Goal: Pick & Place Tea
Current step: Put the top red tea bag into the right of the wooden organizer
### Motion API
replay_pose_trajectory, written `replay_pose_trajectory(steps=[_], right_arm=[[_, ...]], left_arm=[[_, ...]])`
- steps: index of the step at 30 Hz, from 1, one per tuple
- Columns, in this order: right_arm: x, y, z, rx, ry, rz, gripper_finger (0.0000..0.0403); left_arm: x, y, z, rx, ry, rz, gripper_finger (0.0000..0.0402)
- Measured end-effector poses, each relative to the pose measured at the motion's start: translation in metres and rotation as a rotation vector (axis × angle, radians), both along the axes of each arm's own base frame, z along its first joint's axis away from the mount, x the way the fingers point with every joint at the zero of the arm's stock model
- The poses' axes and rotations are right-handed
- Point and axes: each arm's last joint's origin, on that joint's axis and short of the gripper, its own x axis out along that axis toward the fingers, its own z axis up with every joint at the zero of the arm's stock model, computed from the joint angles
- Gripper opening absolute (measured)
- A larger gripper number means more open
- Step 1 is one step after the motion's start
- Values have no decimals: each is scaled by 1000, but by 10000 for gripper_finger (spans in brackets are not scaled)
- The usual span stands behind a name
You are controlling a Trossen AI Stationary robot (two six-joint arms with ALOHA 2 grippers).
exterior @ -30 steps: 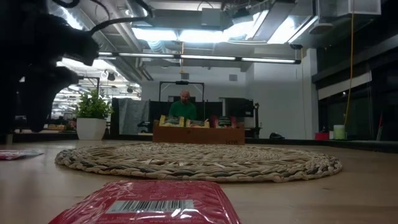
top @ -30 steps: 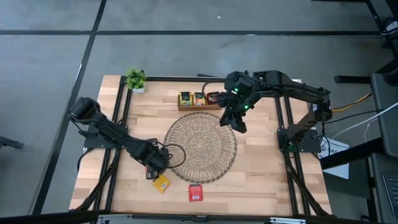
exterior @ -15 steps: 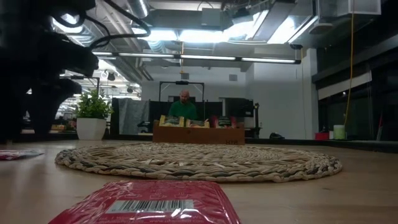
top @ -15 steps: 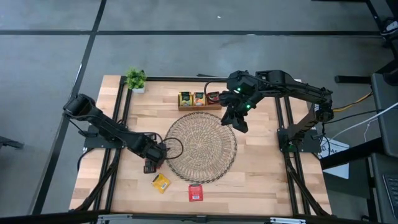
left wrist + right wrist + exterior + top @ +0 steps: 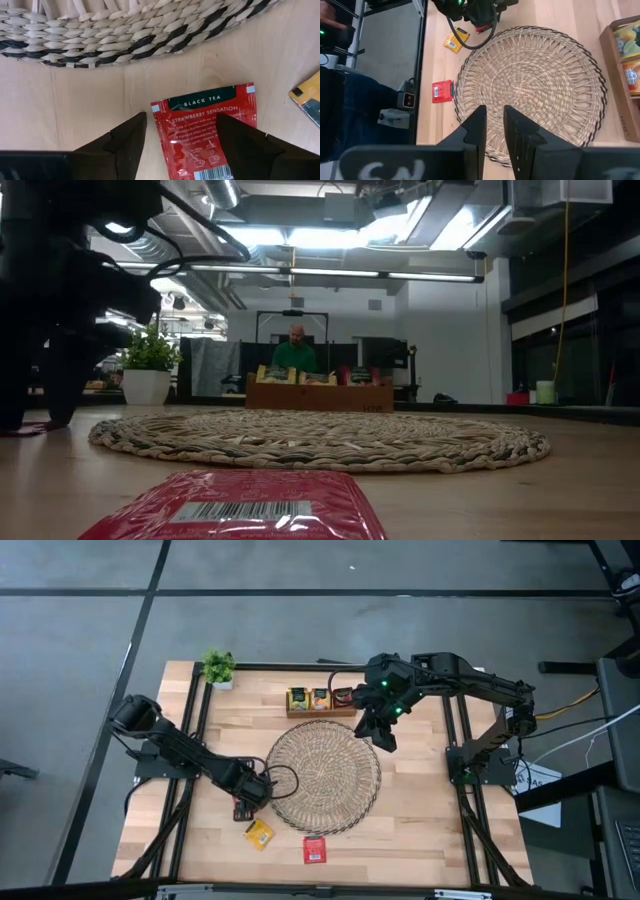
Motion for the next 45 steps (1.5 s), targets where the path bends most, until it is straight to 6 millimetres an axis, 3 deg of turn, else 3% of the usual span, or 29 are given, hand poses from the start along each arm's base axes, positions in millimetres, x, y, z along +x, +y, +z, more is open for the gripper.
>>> replay_pose_trajectory(steps=[4,13,21,28,38,45], right_arm=[[0,0,0,1,0,0,67],[0,0,0,0,-2,2,67],[0,0,1,-36,-26,47,67],[2,-3,3,-85,-79,95,67],[4,-14,5,-134,-130,109,67],[8,-26,10,-174,-214,93,67]], left_arm=[[0,0,-5,15,25,2,201],[1,0,-5,12,15,14,14],[-2,4,8,-3,52,60,4],[12,27,57,-14,-124,148,3],[27,94,145,-136,-693,244,4],[30,127,186,-352,-1061,122,4]])
